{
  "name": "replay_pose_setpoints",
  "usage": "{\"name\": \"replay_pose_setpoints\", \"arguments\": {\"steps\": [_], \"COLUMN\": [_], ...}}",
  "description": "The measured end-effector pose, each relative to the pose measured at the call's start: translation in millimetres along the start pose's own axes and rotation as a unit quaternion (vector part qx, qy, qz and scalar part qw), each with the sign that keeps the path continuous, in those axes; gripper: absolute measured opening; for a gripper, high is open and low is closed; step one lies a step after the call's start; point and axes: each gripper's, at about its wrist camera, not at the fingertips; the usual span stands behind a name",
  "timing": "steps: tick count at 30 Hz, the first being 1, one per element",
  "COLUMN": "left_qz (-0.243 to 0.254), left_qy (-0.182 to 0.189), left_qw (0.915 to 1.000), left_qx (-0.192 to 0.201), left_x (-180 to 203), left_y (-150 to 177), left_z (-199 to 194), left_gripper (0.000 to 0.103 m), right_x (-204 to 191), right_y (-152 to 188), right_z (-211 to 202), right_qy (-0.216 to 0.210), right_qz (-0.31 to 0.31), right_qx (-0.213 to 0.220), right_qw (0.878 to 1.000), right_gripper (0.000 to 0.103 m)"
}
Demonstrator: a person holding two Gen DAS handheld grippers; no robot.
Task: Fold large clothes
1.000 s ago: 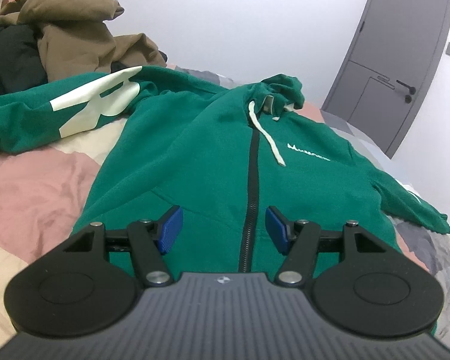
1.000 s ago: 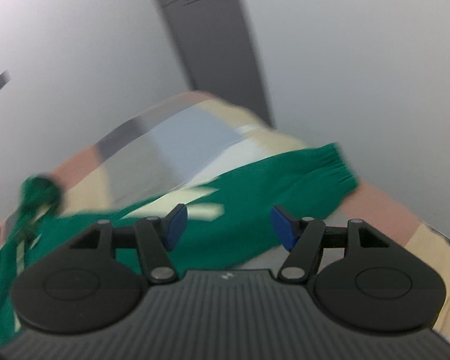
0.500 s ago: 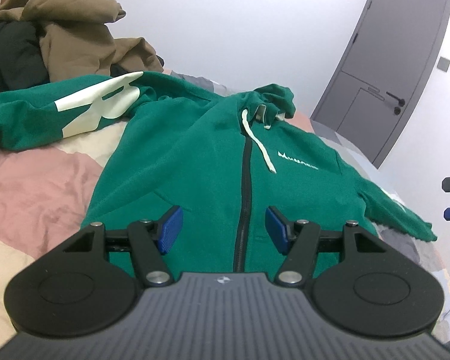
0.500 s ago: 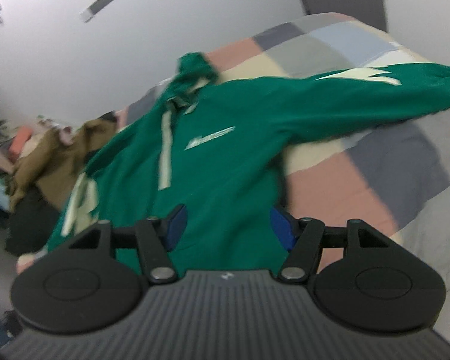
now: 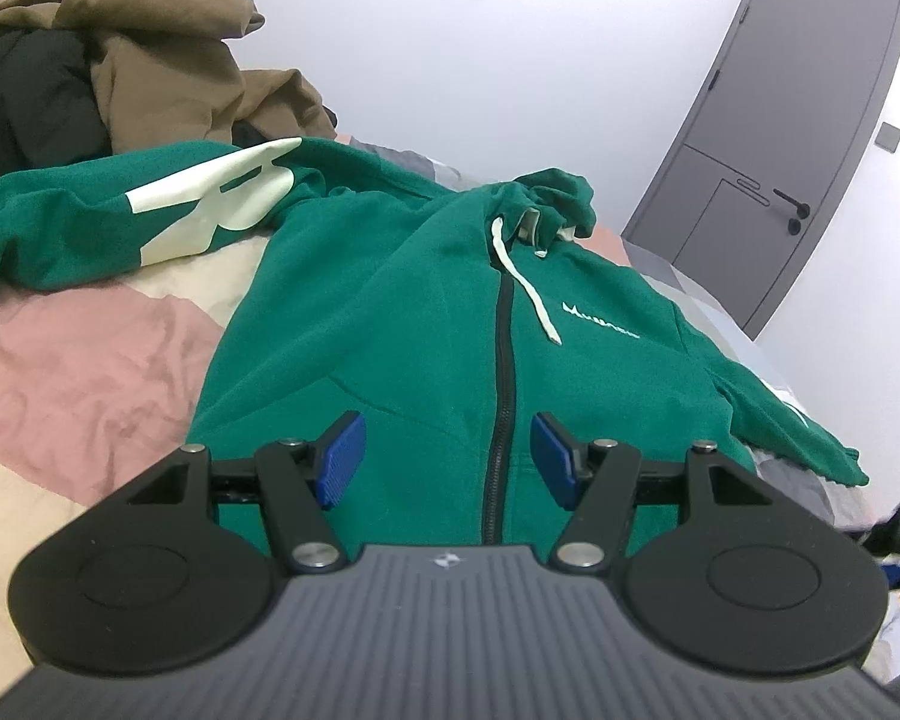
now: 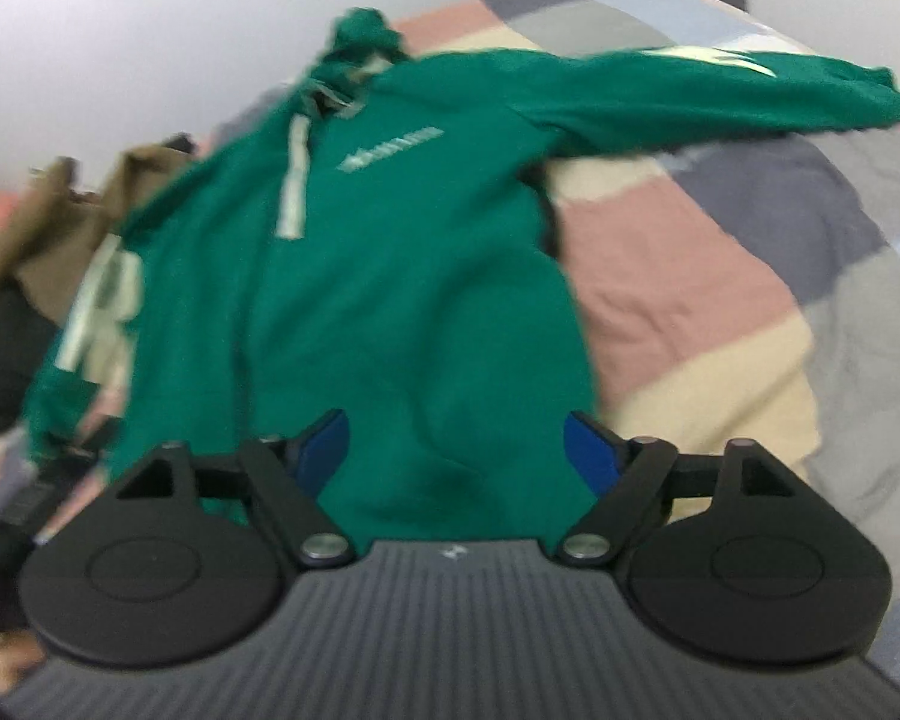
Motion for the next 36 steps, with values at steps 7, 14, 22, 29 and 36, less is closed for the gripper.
{"name": "replay_pose_setpoints", "arguments": {"steps": [7, 14, 22, 29, 36], "left_qz": [-0.001, -0.01, -0.01, 0.01, 0.035], "left_qy": [-0.004, -0.014, -0.012, -0.027, -0.05], "left_qw": [1.0, 0.9998, 0.9998, 0.999, 0.9949], "left_qx": [-0.002, -0.005, -0.011, -0.036, -0.081], "left_x": [-0.8, -6.6, -9.0, -4.0, -3.4], "left_y": [0.2, -0.2, 0.6, 6.2, 18.9], "left_z": [5.7, 10.4, 12.7, 22.3, 43.2], "left_gripper": [0.066, 0.066, 0.066, 0.066, 0.066], "right_x": [34.4, 30.6, 23.4, 40.8, 46.1], "right_y": [14.3, 22.4, 17.2, 17.9, 20.4], "right_z": [30.6, 55.3, 23.8, 36.9, 49.1], "right_qy": [0.043, -0.012, -0.008, 0.026, 0.035], "right_qz": [0.035, 0.031, -0.027, -0.007, 0.0], "right_qx": [-0.01, -0.031, -0.015, -0.045, -0.054], "right_qw": [0.998, 0.999, 0.999, 0.999, 0.998], "right_gripper": [0.081, 0.045, 0.016, 0.016, 0.022]}}
Point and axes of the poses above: each gripper's, at about its wrist camera, not at the fingertips, and z roughly the way its jaws point, x to its right, y to its underside, and after that the axes turned 6 degrees about -y, right-handed
